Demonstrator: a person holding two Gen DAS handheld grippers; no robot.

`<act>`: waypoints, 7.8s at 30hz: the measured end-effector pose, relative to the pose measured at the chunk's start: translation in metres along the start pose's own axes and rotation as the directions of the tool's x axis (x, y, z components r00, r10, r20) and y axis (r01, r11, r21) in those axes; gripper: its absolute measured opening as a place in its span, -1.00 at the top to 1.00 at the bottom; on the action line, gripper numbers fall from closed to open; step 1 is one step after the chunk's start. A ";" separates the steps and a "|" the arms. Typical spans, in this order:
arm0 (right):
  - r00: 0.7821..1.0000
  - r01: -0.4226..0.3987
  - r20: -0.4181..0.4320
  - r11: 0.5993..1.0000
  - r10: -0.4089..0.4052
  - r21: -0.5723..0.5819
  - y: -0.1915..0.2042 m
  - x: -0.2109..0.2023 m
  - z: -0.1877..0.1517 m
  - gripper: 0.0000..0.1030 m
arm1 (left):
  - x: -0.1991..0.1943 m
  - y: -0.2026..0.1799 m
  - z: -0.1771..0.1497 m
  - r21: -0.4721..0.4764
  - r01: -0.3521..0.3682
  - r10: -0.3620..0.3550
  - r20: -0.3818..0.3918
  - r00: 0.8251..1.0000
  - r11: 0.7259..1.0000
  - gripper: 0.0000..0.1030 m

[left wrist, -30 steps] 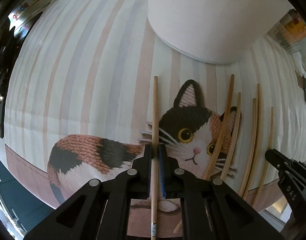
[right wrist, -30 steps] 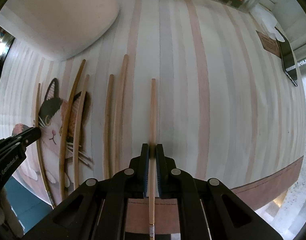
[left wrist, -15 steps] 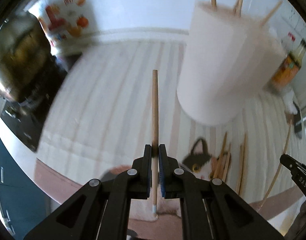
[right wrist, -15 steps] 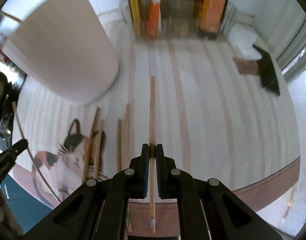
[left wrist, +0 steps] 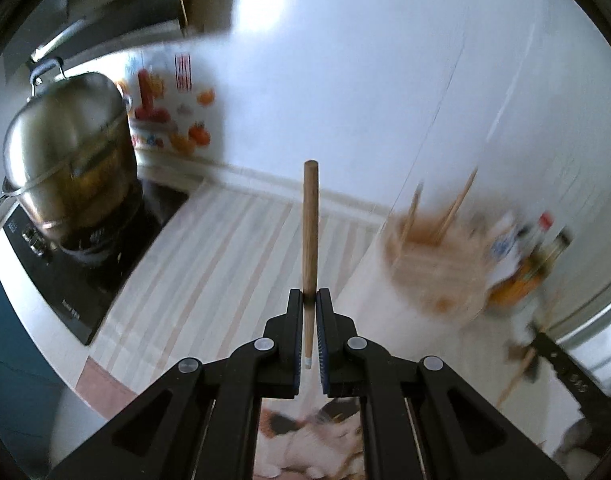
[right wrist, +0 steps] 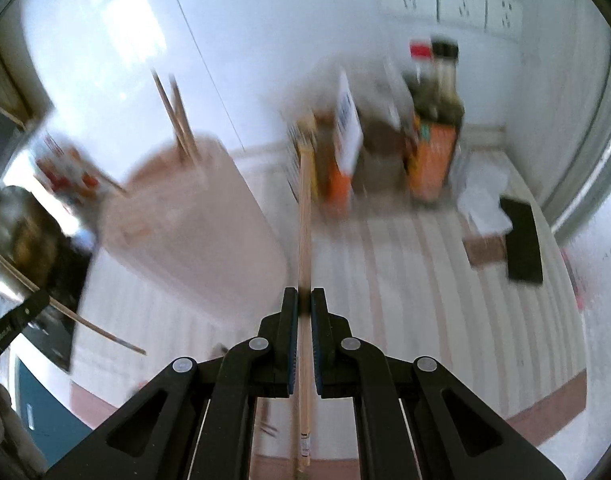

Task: Organize utensils
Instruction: 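Lift both chopsticks and carry them over the pink holder, then open both tools to drop the chopsticks into the holder, then move both open tools back down to the chopsticks on the cat mat, then close the left tool on a chopstick while the right tool grasps another, then lift both chopsticks and carry them over the pink holder, then open both tools to drop the chopsticks into the holder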

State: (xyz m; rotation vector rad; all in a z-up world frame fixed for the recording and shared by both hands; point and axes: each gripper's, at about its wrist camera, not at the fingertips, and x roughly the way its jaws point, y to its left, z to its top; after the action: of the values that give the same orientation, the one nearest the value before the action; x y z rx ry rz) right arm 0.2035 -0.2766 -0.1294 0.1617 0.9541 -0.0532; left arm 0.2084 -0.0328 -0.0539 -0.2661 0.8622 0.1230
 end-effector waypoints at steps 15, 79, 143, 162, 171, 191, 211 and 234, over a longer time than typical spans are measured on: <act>0.945 -0.223 0.250 0.975 0.212 0.018 0.044 -0.061 0.155 0.88 | -0.058 -0.058 0.113 -0.028 0.189 -0.182 0.159 0.970 0.982 0.92; 0.992 0.017 -0.124 0.997 -0.007 0.077 -0.014 0.044 0.006 -0.77 | 0.130 -0.017 -0.099 0.274 -0.090 0.184 -0.339 0.922 0.958 -0.97; 0.836 0.101 -0.547 0.993 -0.051 0.062 -0.102 0.148 -0.105 0.86 | 0.218 -0.071 -0.202 0.350 0.234 0.034 -0.614 0.788 0.907 0.90; 0.800 0.083 -0.595 0.997 -0.070 -0.007 -0.071 0.156 -0.112 0.85 | 0.206 0.002 -0.204 0.252 0.091 0.087 -0.615 0.784 0.964 0.83; 0.795 0.114 -0.587 0.988 -0.151 -0.101 -0.046 0.159 -0.124 0.84 | 0.216 -0.040 -0.217 0.261 0.063 0.106 -0.586 0.803 0.963 0.90; 0.952 0.115 -0.269 0.985 -0.146 -0.128 0.016 0.078 -0.096 0.87 | 0.094 -0.017 -0.113 0.184 -0.081 0.124 -0.235 0.964 0.980 0.92; 0.979 -0.161 0.129 0.987 0.160 -0.006 0.024 -0.070 0.084 0.88 | -0.070 -0.020 0.052 0.024 0.203 -0.204 0.067 0.977 0.979 0.92; 0.970 -0.155 0.187 0.988 0.154 -0.012 0.076 0.028 0.196 0.88 | 0.075 -0.081 0.100 0.139 0.119 -0.100 -0.138 0.985 0.983 0.91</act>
State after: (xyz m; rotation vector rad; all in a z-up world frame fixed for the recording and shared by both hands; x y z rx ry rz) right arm 0.3871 -0.2325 -0.0327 0.2296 0.7508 0.0730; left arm 0.3473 -0.0826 -0.0347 -0.1847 0.9792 -0.0614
